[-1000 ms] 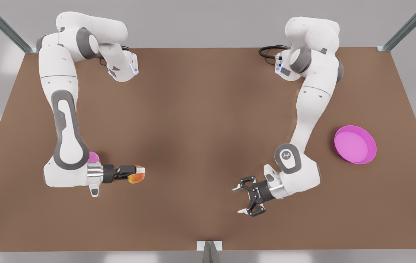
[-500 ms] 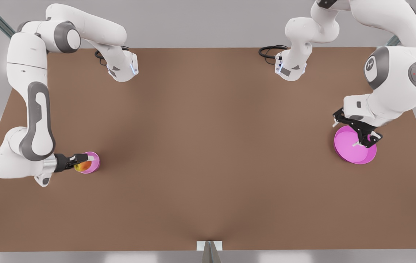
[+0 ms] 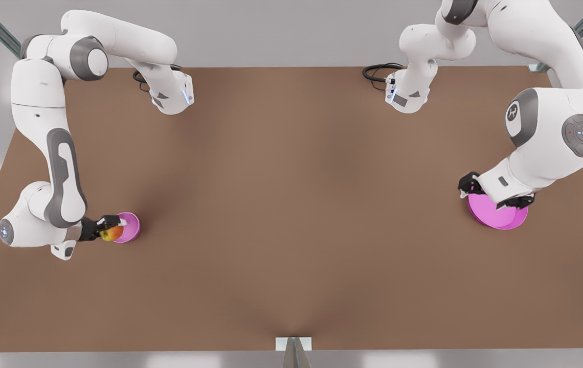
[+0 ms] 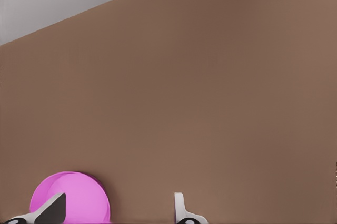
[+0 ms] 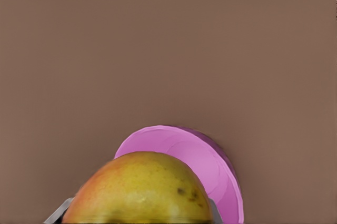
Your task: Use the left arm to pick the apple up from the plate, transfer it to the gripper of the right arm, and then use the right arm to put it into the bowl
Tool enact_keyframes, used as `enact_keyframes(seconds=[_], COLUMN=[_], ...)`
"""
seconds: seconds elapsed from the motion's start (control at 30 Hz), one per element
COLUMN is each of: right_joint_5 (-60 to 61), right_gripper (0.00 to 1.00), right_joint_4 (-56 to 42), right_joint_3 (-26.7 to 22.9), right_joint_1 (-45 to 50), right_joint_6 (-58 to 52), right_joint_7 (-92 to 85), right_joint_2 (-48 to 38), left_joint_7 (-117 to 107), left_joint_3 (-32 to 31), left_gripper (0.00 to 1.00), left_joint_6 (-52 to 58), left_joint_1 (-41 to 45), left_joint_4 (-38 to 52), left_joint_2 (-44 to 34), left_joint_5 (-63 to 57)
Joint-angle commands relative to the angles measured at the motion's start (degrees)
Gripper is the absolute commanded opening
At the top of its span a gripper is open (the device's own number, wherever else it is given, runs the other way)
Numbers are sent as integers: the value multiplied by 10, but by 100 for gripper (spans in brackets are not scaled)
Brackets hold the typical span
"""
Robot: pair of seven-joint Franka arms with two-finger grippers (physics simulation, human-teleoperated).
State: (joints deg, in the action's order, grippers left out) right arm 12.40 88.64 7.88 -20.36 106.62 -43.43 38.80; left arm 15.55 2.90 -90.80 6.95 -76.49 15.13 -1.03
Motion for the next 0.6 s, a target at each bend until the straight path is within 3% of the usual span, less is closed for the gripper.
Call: enact_keyframes(seconds=[0.0, 0.03, 0.13, 0.2, 0.23, 0.3, 0.37, 0.43, 0.57], right_joint_5=[-1, -1, 0, -28, -74, -171, -198, -193, -173], right_gripper=[95, 100, 100, 100, 100, 100, 100, 100, 100], right_joint_4=[0, 0, -23, -111, -187, -246, -246, -202, -214], right_joint_3=[0, 0, 0, 2, 3, 2, 6, 45, 37], right_joint_1=[-1, 0, -1, 8, 30, 97, 153, 148, 135], right_joint_6=[25, 23, 14, -58, -126, -200, -262, -274, -273], right_joint_7=[-113, -112, -109, -87, -34, 117, 301, 422, 427], right_joint_2=[-1, -1, -15, -29, -46, -114, -182, -225, -217], left_joint_7=[-287, -287, -288, -289, -296, -296, -293, -289, -228], left_joint_3=[0, 0, 0, 0, 0, 0, 0, -1, -3], left_gripper=[100, 100, 100, 100, 100, 100, 100, 100, 100], left_joint_6=[-2, -2, -3, -3, -3, -3, -9, -11, -10], left_joint_1=[0, 1, 2, 3, 3, 3, 3, 5, 5], left_joint_4=[0, 0, 0, 0, 0, 2, 2, 2, 3], left_joint_2=[0, 0, 3, 3, 3, 3, 3, 8, 16], left_joint_5=[0, 0, 0, -1, -1, -1, -1, -1, 0])
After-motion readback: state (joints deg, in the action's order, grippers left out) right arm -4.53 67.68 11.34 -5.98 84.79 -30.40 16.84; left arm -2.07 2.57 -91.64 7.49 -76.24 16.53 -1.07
